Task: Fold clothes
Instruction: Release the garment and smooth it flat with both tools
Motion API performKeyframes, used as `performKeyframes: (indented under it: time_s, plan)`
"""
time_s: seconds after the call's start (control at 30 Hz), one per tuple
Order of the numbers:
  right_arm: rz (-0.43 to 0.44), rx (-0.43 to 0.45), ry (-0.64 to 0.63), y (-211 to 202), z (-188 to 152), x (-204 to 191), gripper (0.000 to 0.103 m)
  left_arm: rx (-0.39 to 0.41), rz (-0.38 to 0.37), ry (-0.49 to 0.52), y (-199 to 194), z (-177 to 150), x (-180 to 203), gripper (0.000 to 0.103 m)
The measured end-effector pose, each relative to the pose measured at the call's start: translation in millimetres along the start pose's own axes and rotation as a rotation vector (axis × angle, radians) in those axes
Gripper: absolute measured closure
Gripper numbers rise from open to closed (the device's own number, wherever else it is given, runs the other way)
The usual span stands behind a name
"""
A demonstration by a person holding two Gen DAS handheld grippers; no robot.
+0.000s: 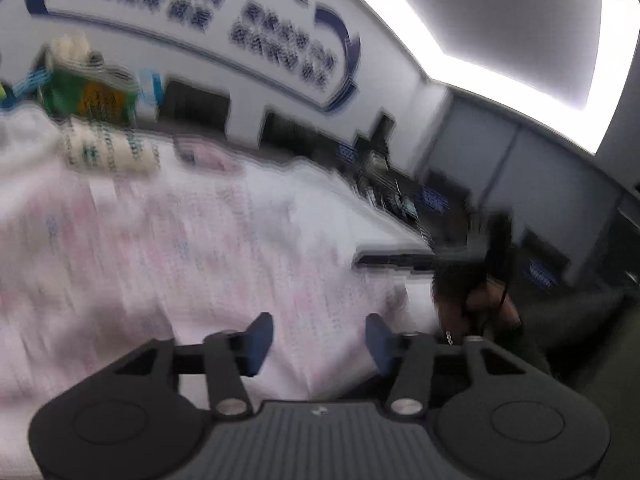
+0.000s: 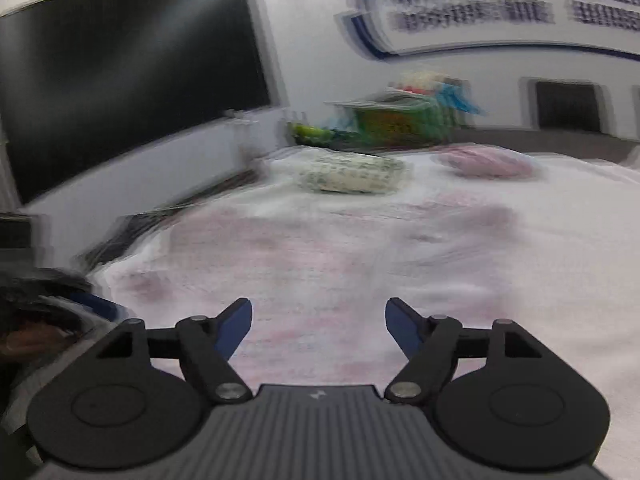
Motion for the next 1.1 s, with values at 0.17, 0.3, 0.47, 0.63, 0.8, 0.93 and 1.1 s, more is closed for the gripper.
performKeyframes:
  time_s: [0.17,0.3,0.47,0.63,0.8,0.93,1.1]
  plan:
    - [-0.241,-0.034,0.131,9.7,-6.3,30.8,0.028,-0.006,0.217,-0.012,55.8,18.8,-16.8,0.039]
    - [-0.401,-0.061,0.166,15.1,-11.1,39.0,0.071,-0.033,0.333,0.015,86.9,13.7,-28.7,0.039]
    - [-0.481,-0.069,0.189,-3.9,-12.3,27.6,0.100,-0.059,0.442,-0.002,97.9,6.1,-40.8,0.038]
    - [-0.518,-0.095,0.178,-28.5,-21.5,15.5,0.099,-0.077,0.471,0.079,100.8,0.3,-36.9,0.037]
    - [-0.557,-0.107,0.175,-52.9,-28.1,5.9,0.057,-0.040,0.272,0.097,77.7,5.6,-14.7,0.037]
    - [-0.562,0.024,0.198,-56.9,5.8,30.9,0.051,-0.056,-0.055,0.116,61.2,-4.7,3.3,0.034]
    - [-0.444,0.054,0.108,-14.7,48.6,45.7,0.051,-0.158,-0.015,0.173,69.1,-30.3,3.1,0.073]
Point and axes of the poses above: each gripper's, at about its wrist camera, not at the fingertips, and y roughly the way its jaws point, x to its right, z to its top, the point moved 3 cm from there along y, roughly the way its jaws point, and after that the axes turned 6 degrees about -y, right-handed, at the moved point
